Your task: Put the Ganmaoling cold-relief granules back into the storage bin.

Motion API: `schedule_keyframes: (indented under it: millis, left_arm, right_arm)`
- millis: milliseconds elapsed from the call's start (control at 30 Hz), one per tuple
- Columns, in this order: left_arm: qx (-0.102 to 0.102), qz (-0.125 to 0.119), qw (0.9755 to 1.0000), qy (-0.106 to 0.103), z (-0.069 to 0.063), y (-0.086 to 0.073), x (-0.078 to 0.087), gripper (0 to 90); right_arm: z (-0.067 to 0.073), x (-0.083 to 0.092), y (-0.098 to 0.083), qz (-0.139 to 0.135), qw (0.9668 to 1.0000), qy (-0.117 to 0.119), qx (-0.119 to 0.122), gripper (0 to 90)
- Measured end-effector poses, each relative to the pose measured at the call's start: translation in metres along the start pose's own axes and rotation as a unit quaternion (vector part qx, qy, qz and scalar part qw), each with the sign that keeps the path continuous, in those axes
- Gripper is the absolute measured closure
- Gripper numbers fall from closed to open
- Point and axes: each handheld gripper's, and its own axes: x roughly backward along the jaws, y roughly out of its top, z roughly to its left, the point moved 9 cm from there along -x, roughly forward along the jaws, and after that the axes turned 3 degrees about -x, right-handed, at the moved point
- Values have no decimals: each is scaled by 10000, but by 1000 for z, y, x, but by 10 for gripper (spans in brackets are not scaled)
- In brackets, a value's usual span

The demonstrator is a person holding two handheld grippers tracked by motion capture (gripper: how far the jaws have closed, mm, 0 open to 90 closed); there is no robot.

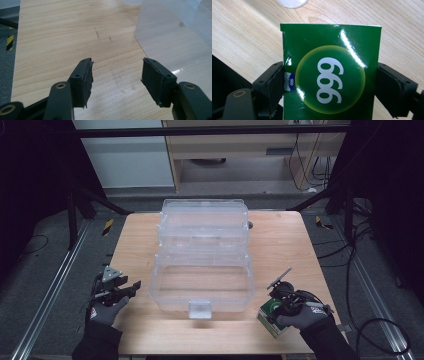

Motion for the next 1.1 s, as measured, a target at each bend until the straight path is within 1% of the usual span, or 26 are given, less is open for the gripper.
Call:
schedule_keyframes:
  millis: [133, 167, 267, 400, 467, 500, 633, 733, 833, 933, 1100]
  left_arm:
    - [19, 10, 10000, -6, 0, 0, 0, 409]
    - [18, 11, 10000, -5, 0, 0, 0, 409]
    - [19, 11, 10000, -5, 0, 0, -1, 409]
    - [17, 18, 10000, -7, 0, -1, -1, 409]
    - [16, 21, 10000, -1, 0, -1, -1, 409]
    - [17, 18, 10000, -6, 0, -1, -1, 409]
    - [19, 15, 10000, -6, 0, -1, -1, 408]
    - [18, 19, 10000, -6, 0, -1, -1, 408]
    - [19, 15, 10000, -12, 0, -1, -1, 408]
    - [5, 26, 10000, -20, -1, -1, -1, 407]
    - [7, 29, 10000, -18, 0, -1, -1, 407]
  right_arm:
    - [0, 0, 0, 17, 10000, 10, -8, 181]
    - [0, 0, 0, -15, 10000, 27, 26, 182]
    - [-1, 2, -1, -39, 9999, 86, -61, 185]
    - [-2, 7, -2, -92, 9999, 114, 19, 185]
    - [-2, 10, -2, -111, 9999, 104, 1, 184]
    - [-3, 12, -1, -142, 9998, 92, 46, 184]
    - [-5, 21, 2, -225, 9997, 28, 41, 184]
    - [-7, 28, 5, -300, 9995, -11, 114, 184]
    - [-7, 36, 7, -378, 9992, -16, 141, 184]
    - [-8, 43, 10, -467, 9986, -2, 229, 184]
    - [-12, 54, 15, -557, 9980, -102, 295, 184]
